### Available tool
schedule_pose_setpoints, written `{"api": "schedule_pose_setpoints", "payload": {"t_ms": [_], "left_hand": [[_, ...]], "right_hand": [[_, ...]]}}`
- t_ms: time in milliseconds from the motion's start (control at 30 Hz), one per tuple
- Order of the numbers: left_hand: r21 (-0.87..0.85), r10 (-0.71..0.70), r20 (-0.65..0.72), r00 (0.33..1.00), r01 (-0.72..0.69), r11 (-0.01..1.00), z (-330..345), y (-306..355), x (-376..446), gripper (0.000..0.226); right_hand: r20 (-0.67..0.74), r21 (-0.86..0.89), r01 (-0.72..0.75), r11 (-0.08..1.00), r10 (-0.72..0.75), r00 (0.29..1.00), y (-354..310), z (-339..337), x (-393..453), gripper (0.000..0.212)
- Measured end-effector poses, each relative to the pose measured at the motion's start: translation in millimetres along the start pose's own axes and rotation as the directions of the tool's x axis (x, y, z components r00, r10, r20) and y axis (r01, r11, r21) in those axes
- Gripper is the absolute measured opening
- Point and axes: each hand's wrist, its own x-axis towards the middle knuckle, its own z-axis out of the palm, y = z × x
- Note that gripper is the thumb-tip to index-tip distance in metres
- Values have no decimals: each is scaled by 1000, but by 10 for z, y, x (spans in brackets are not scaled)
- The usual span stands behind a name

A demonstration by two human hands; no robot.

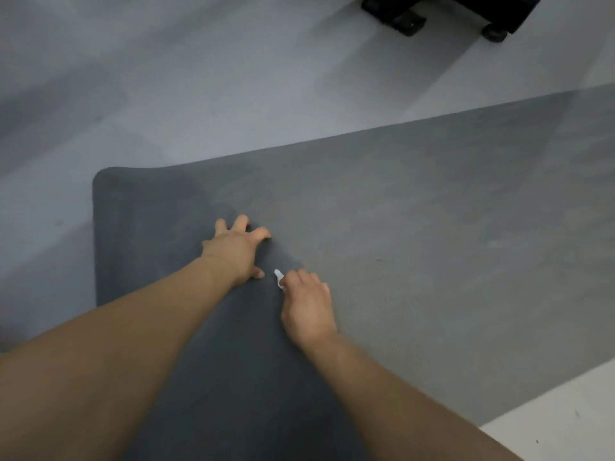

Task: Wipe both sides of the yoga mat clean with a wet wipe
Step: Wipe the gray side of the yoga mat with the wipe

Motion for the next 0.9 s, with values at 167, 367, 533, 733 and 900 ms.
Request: {"api": "schedule_pose_setpoints", "payload": {"t_ms": [167,367,533,733,900], "left_hand": [[-84,-147,133,980,159,984,-122,-10,111,140],[-163,-158,246,956,201,966,-173,-23,197,151],[-170,-145,266,953,195,966,-227,-26,124,151],[-177,-157,266,951,208,962,-256,-16,137,151],[-181,-166,272,948,220,959,-229,-38,158,151]], "right_hand": [[37,-214,29,976,-21,999,757,-363,300,14],[120,-212,-438,874,468,876,1042,-764,542,22],[502,-354,-403,844,535,680,786,-1001,459,63],[577,-396,-323,859,507,640,847,-1070,497,69],[244,-159,-469,869,495,834,992,-853,546,28]]}}
